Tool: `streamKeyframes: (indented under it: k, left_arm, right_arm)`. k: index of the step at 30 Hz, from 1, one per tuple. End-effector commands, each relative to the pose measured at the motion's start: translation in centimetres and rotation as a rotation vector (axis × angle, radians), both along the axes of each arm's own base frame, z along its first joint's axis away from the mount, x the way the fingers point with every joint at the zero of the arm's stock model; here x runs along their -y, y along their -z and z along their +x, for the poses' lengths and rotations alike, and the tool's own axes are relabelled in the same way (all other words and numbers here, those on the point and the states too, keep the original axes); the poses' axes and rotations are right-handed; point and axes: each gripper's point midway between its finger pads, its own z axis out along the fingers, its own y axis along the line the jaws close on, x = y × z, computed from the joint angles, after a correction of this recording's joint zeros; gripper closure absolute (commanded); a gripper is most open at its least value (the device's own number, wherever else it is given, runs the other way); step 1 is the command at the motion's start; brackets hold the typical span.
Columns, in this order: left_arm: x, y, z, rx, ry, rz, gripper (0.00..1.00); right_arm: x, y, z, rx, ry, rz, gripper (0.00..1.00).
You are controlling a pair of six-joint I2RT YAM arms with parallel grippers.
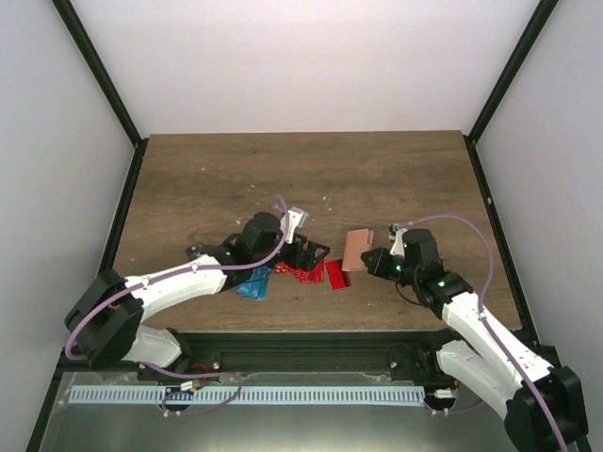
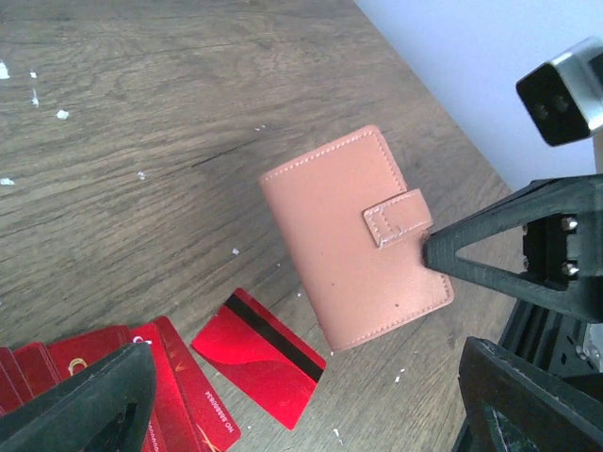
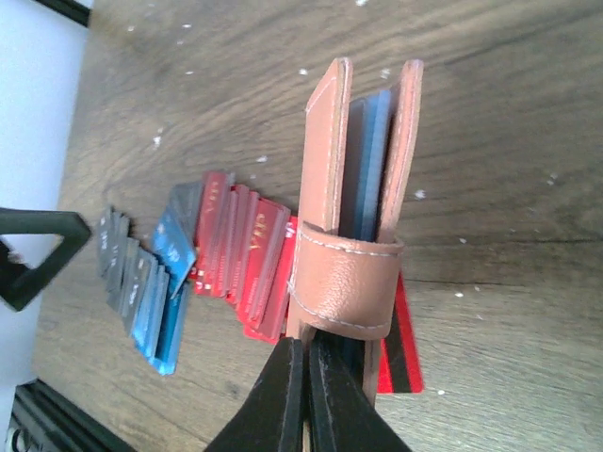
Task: Put the credit cards into the card holder
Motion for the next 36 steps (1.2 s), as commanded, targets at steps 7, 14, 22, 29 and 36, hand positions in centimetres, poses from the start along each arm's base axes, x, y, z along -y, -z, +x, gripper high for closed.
streamKeyframes:
  k: [7, 14, 22, 29, 36]
  left_arm:
    - [-0.5, -2.1, 0.3, -0.111, 0.099, -0.323, 0.08]
    - [0.0, -5.2, -1.8, -0.105, 0.270, -0.496, 0.08]
    - [0.5, -8.7, -4.0, -0.097, 0.430, -0.650, 0.28]
    - [0.8, -10.3, -5.0, -0.065, 0.510, -0.694, 0.75]
    - [0.7, -11.0, -4.9, 0.001, 0.500, -0.681, 0.96]
  right_arm:
    - [-2.9, -9.6, -0.9, 0.297, -0.212, 0.154, 0.99]
    - [-4.7, -14.2, -3.4, 0.423, -0.381, 0.273, 0.99]
    - [-5.7, -15.8, -5.3, 0.475, -0.500, 0.361, 0.99]
    - [-6.0, -16.0, -5.9, 0.477, -0.536, 0.385, 0.99]
    - [-4.8, -14.5, -4.0, 0.398, -0.397, 0.295, 0.71]
